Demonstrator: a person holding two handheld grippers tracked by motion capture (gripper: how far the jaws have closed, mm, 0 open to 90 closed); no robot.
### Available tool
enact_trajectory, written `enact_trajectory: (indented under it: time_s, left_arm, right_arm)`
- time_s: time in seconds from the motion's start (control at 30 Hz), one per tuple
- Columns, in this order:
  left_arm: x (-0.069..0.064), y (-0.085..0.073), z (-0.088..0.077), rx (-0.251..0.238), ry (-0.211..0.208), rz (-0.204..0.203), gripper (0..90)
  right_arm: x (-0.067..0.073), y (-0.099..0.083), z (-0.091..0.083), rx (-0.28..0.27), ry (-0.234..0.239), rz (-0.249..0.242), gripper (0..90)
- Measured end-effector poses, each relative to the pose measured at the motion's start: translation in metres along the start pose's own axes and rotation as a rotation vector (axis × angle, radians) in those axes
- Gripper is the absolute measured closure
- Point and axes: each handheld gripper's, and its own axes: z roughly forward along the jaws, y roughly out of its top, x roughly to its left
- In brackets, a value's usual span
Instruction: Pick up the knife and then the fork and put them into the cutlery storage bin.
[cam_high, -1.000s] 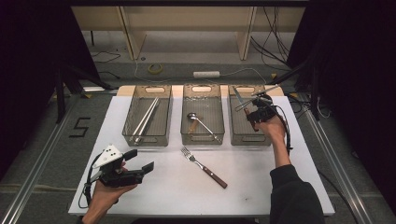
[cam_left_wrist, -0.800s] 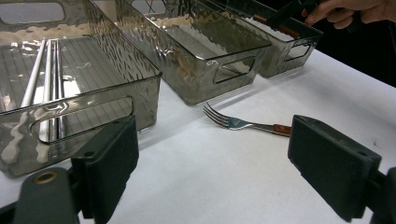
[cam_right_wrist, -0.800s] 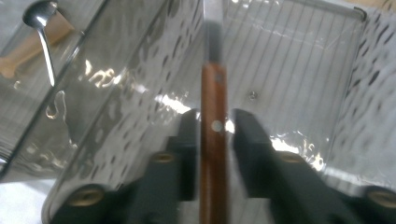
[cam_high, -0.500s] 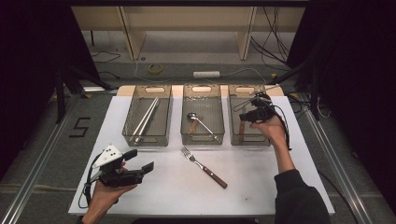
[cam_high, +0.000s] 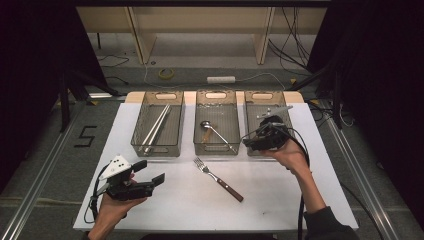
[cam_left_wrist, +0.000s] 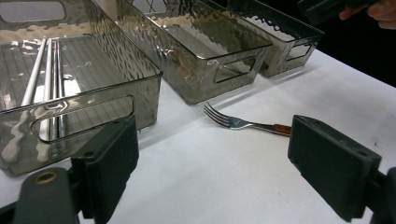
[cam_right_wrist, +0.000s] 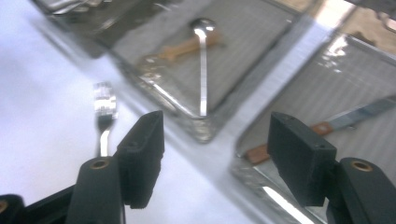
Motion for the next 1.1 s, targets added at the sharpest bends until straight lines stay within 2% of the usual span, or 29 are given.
enact_trajectory:
  time_s: [0.1, 0.13, 0.3, 0.83, 1.1]
  left_arm:
    - [0.0, 0.0, 0.0, -0.003, 0.001, -0.005, 16.1]
    - [0.0, 0.0, 0.0, -0.001, -0.001, -0.001, 16.1]
    - [0.0, 0.0, 0.0, 0.002, 0.0, 0.002, 16.0]
    - [0.0, 0.0, -0.002, -0.001, -0.002, 0.001, 16.0]
    - [0.0, 0.0, -0.002, -0.002, -0.003, -0.001, 16.0]
  right_arm:
    - [0.014, -0.007, -0.002, -0.031, 0.033, -0.009, 36.6]
    - [0.017, -0.009, -0.001, -0.025, 0.056, -0.007, 36.4]
    - [0.025, -0.015, 0.004, 0.001, 0.078, -0.023, 35.5]
    - [0.054, -0.019, 0.02, 0.085, 0.116, -0.082, 33.1]
    - [0.064, -0.021, 0.029, 0.125, 0.113, -0.117, 33.1]
